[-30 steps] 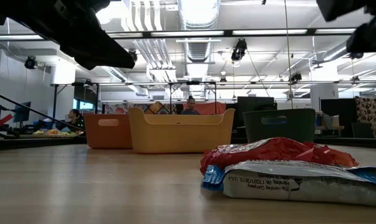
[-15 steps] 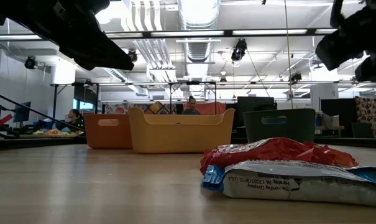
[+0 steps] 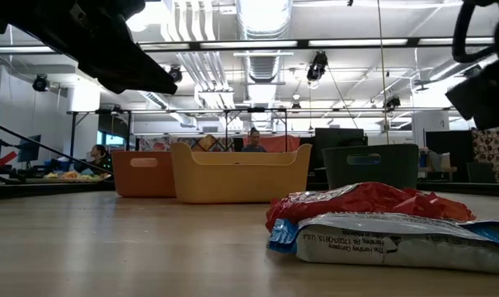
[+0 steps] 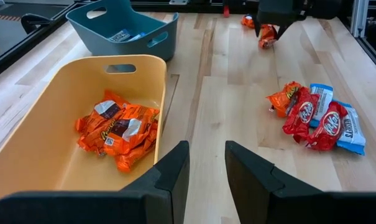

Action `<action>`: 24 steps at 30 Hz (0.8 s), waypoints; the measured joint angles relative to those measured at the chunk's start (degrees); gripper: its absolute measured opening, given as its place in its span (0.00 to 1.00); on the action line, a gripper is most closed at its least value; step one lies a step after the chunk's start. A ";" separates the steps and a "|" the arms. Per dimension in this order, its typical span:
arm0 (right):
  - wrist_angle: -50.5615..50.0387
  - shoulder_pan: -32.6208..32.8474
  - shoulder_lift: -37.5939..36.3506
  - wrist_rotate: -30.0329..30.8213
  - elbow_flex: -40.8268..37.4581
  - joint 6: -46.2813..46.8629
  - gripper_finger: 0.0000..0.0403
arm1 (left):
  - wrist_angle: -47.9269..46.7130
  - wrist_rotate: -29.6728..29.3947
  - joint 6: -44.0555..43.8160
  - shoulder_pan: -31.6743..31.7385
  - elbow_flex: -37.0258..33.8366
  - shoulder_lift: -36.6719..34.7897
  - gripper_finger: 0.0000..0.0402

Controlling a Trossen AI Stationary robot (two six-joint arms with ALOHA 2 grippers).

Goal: Sort candy
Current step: Put the orange chocolate into the yellow bin

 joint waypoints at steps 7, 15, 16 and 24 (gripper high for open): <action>1.85 1.12 0.00 -0.11 -3.03 -2.14 0.44 | -0.25 0.00 0.00 0.00 0.00 0.00 0.22; 5.43 1.10 -0.17 -0.22 -5.32 -4.73 0.41 | -0.91 0.01 0.02 0.00 0.00 0.00 0.22; 5.50 1.10 -0.17 -0.26 -5.35 -5.05 0.39 | -0.99 0.02 0.02 0.00 0.00 0.00 0.22; 5.71 1.12 -1.19 -0.13 -5.55 -6.03 0.21 | -2.76 0.02 0.03 0.00 0.00 0.00 0.22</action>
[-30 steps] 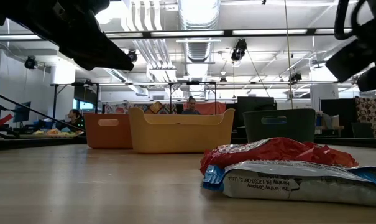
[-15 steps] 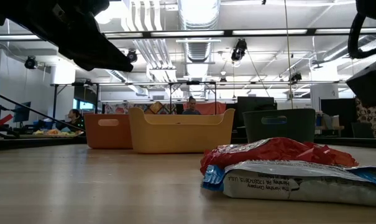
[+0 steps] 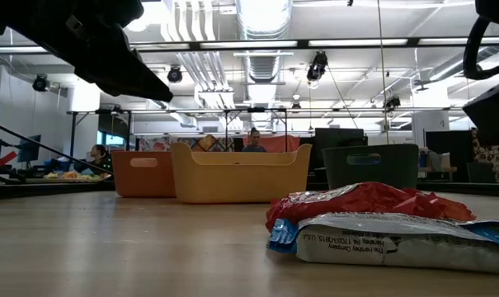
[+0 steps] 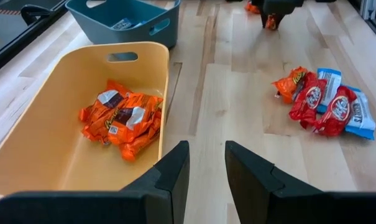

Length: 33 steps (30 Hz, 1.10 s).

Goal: Sort candy
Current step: Put the orange chocolate into the yellow bin

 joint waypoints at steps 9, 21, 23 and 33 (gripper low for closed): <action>0.23 -0.07 -4.24 0.15 0.00 -0.21 0.13 | 0.03 -0.02 0.00 0.02 0.00 0.00 0.22; 11.48 -0.28 -12.67 20.06 3.04 -4.91 0.13 | 0.26 -0.06 0.00 0.02 0.00 0.00 0.22; 14.09 -0.28 -13.67 25.86 3.29 -8.01 0.13 | 0.32 -0.06 0.00 0.00 0.00 0.00 0.22; 33.04 -0.99 -12.86 59.62 3.31 -37.49 0.13 | 0.62 -0.11 0.00 0.02 0.00 0.00 0.22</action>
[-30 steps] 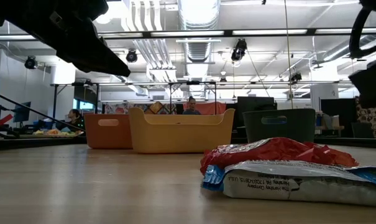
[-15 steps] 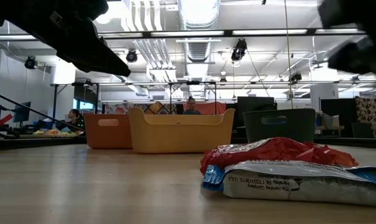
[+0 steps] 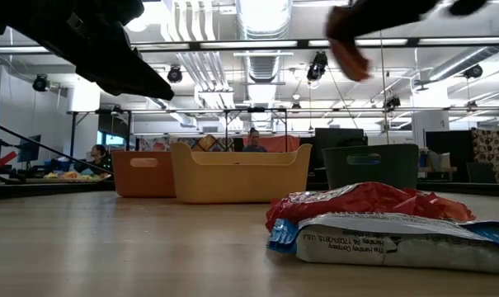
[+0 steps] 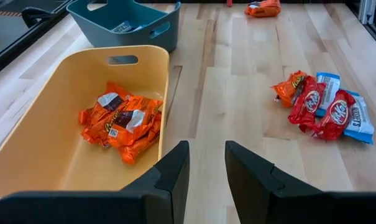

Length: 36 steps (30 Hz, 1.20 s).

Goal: Sort candy
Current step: Put the orange chocolate into the yellow bin

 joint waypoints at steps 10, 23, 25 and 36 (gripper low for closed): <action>21.93 -14.81 6.41 5.91 0.02 -9.75 0.13 | -5.48 -1.43 0.00 0.00 3.59 -1.76 0.22; 22.22 -25.59 9.90 -8.12 1.06 -4.45 0.14 | -42.76 0.34 -10.00 -0.98 17.90 -1.86 0.22; 22.23 -26.07 9.92 -10.75 1.06 -4.57 0.14 | -46.63 2.87 -11.68 -1.30 18.99 -1.86 0.22; 22.26 -27.34 11.69 -13.83 1.06 -3.37 0.32 | -53.62 22.29 -18.97 -1.99 20.61 -1.86 0.22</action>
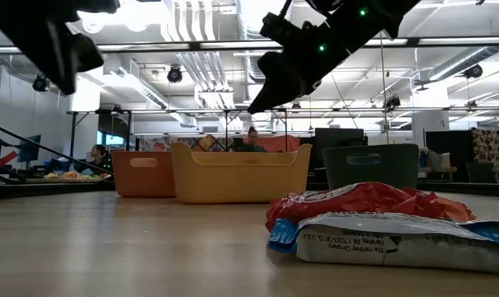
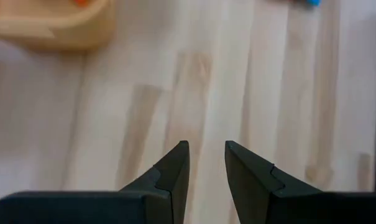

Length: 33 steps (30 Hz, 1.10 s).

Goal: Sort candy
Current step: Put the orange chocolate into the yellow bin, then put the red chocolate into the orange bin

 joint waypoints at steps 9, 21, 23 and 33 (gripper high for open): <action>-0.41 0.00 -2.48 -0.01 0.00 -0.04 0.36 | -2.51 6.07 -10.40 -3.74 0.00 0.02 0.22; -4.10 0.44 -5.27 -0.31 -0.02 0.39 0.36 | -2.09 5.83 -23.85 -16.75 0.00 2.57 0.46; -4.41 0.57 -5.38 -0.31 -0.02 0.42 0.36 | -2.02 4.74 -24.93 -18.52 0.00 4.35 0.51; -4.99 1.20 -5.40 -0.39 -0.02 0.54 0.36 | 4.35 5.44 -26.92 -23.14 0.00 16.34 0.53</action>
